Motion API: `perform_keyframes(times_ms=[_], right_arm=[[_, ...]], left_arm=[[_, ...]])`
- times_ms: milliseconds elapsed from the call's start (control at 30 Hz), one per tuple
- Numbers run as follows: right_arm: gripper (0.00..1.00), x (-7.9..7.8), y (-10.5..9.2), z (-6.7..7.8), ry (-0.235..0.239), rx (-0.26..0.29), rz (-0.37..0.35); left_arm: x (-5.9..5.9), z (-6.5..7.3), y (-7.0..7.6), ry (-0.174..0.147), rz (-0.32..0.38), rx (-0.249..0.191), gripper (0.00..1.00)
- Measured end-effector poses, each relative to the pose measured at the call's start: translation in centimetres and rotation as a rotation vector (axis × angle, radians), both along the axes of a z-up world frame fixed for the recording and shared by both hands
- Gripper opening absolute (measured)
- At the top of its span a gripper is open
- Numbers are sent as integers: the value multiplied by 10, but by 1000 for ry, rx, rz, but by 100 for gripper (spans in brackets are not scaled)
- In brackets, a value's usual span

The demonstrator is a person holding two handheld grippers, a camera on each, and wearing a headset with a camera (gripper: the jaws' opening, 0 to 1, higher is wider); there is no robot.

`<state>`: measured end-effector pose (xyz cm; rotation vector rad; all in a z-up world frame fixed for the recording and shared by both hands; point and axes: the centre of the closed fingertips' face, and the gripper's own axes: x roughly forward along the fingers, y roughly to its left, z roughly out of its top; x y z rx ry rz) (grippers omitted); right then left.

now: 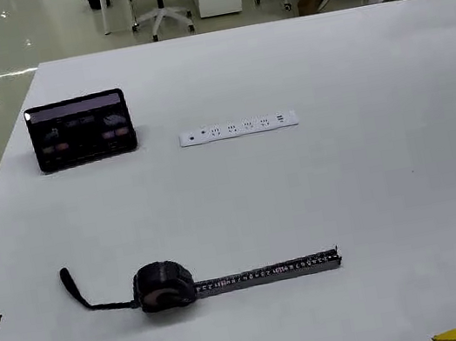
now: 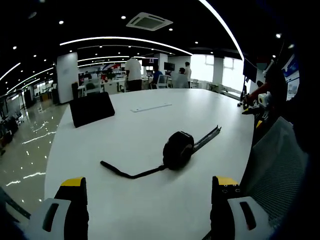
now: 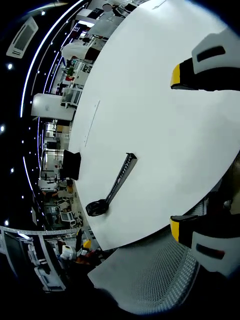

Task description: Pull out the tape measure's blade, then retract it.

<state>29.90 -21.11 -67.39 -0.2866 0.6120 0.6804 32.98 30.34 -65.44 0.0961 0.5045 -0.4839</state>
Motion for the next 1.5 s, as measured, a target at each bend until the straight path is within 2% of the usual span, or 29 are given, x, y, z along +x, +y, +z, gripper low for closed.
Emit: perform_keyframes(times_ms=[267, 767, 1033, 1133, 1200, 1300, 1500], right_arm=[[100, 1, 3, 3, -12, -2, 15], [100, 1, 5, 1, -11, 1, 35], [100, 9, 4, 2, -10, -8, 43], [100, 15, 5, 4, -10, -14, 48], [100, 20, 8, 7, -18, -17, 56], [100, 27, 12, 9, -19, -27, 78], [100, 40, 21, 13, -16, -60, 143]], left_arm=[[-2, 1, 2, 0, 11, -7, 100], [1, 3, -5, -5, -2, -4, 100], [11, 6, -11, -7, -10, -8, 100], [15, 6, -20, 15, -13, -22, 100], [20, 5, -24, 28, 5, 1, 100], [26, 10, -38, 7, -4, -15, 100], [40, 9, -57, 6, -14, -21, 100]])
